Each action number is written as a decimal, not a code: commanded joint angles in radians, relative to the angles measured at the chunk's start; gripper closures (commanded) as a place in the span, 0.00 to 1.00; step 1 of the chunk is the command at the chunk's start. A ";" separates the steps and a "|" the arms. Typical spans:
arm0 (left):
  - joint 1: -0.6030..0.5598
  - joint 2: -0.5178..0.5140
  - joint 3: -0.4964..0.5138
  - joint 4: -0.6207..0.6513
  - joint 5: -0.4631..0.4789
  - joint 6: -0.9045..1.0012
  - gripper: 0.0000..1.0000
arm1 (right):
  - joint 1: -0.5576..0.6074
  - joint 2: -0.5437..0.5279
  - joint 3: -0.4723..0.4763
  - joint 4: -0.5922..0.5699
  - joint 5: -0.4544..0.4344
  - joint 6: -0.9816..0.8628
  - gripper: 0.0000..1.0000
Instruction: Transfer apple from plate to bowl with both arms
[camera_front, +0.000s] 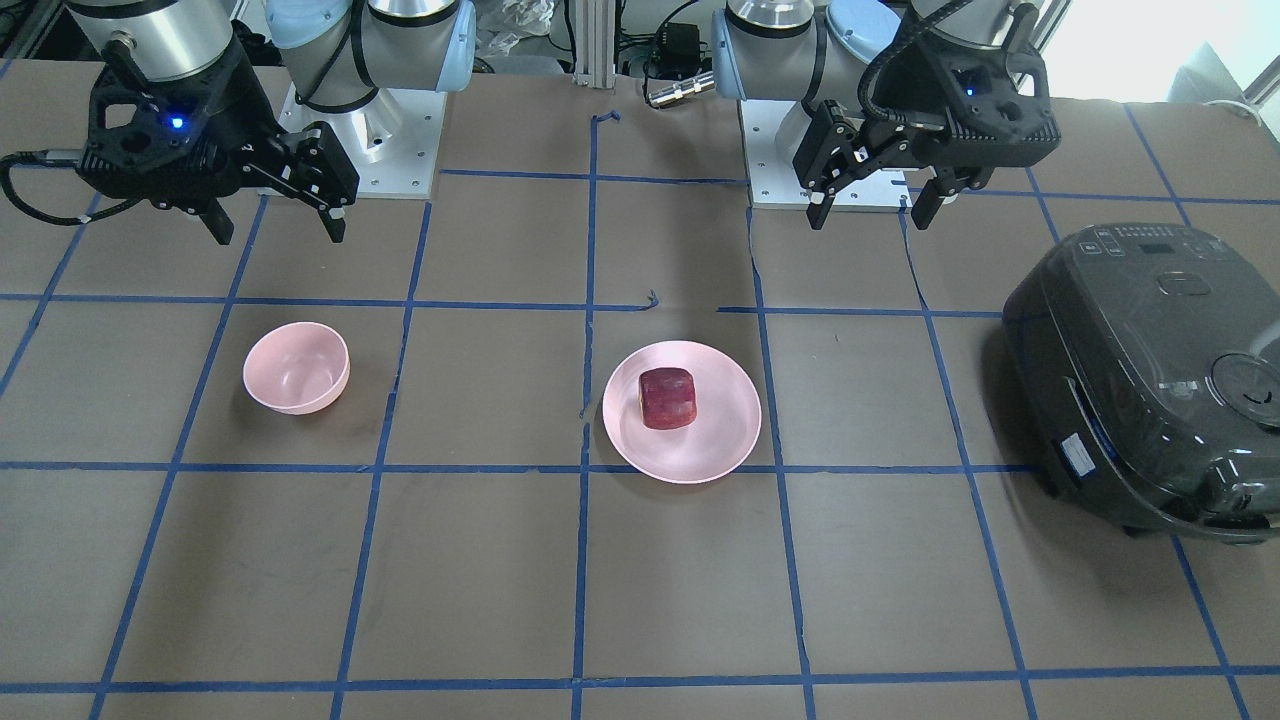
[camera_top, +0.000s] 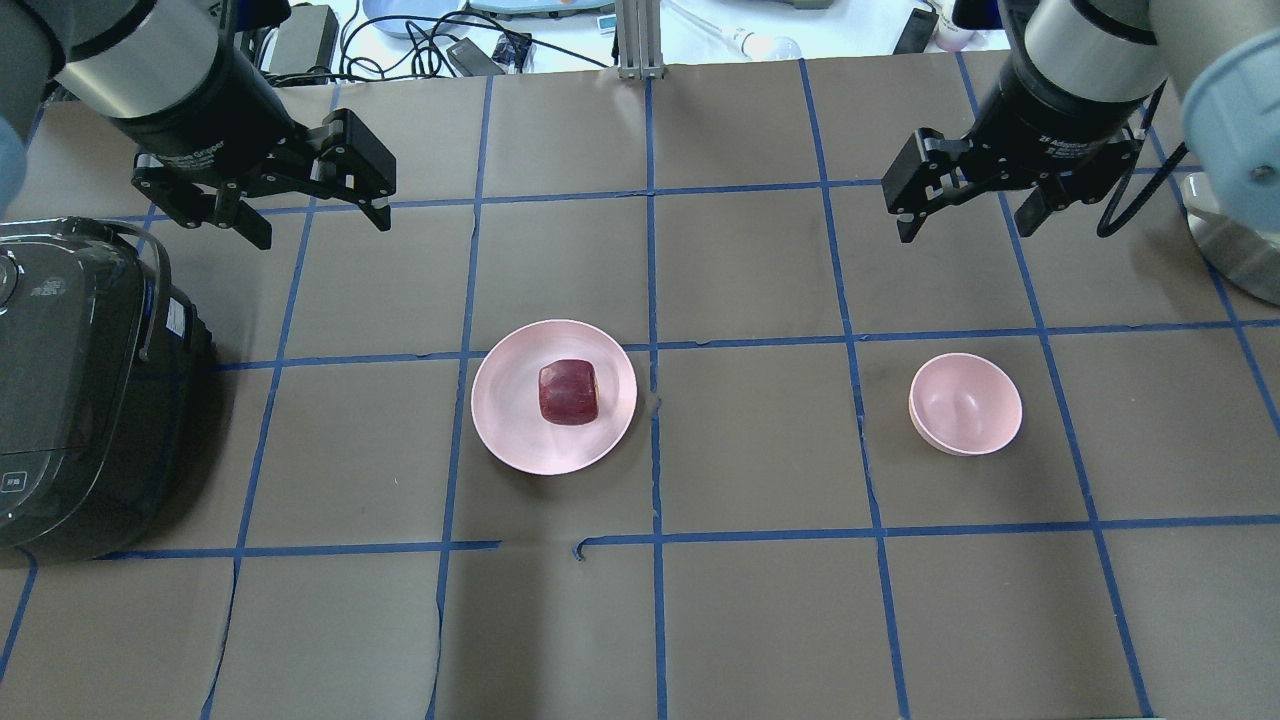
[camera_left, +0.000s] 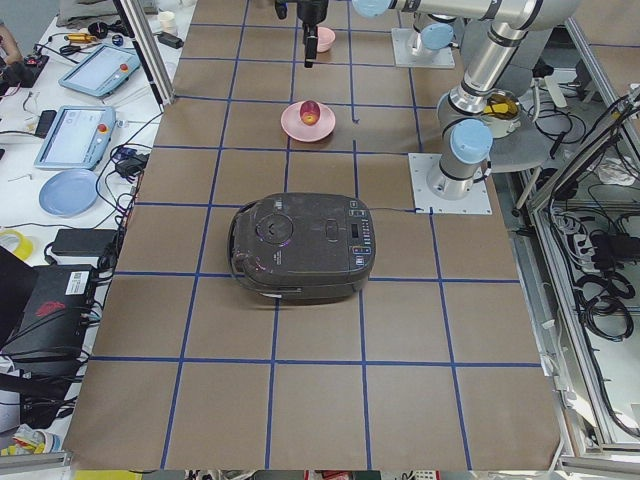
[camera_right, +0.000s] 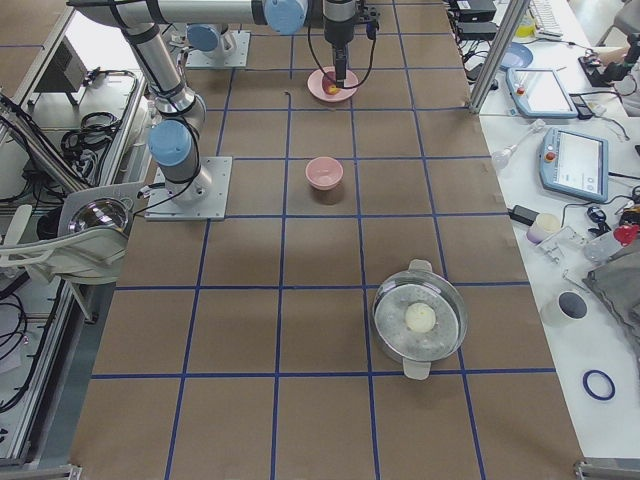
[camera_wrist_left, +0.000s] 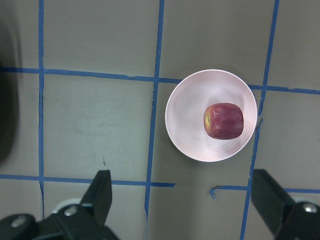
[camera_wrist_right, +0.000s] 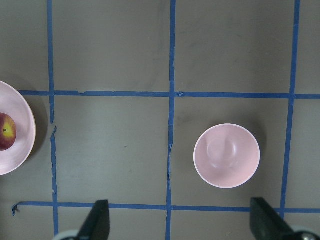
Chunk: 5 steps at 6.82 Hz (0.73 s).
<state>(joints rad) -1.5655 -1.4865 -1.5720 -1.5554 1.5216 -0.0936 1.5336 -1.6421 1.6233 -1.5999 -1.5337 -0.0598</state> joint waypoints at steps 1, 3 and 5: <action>-0.001 0.003 0.004 -0.002 0.012 0.011 0.00 | 0.000 -0.001 0.000 0.000 0.003 0.000 0.00; -0.002 0.008 -0.003 0.000 0.018 0.009 0.00 | 0.000 -0.001 0.000 0.000 0.003 0.000 0.00; -0.002 0.014 -0.008 0.000 0.018 0.009 0.00 | 0.000 -0.001 0.000 0.000 0.001 0.000 0.00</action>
<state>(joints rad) -1.5676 -1.4764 -1.5760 -1.5555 1.5391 -0.0851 1.5340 -1.6424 1.6230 -1.5999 -1.5319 -0.0598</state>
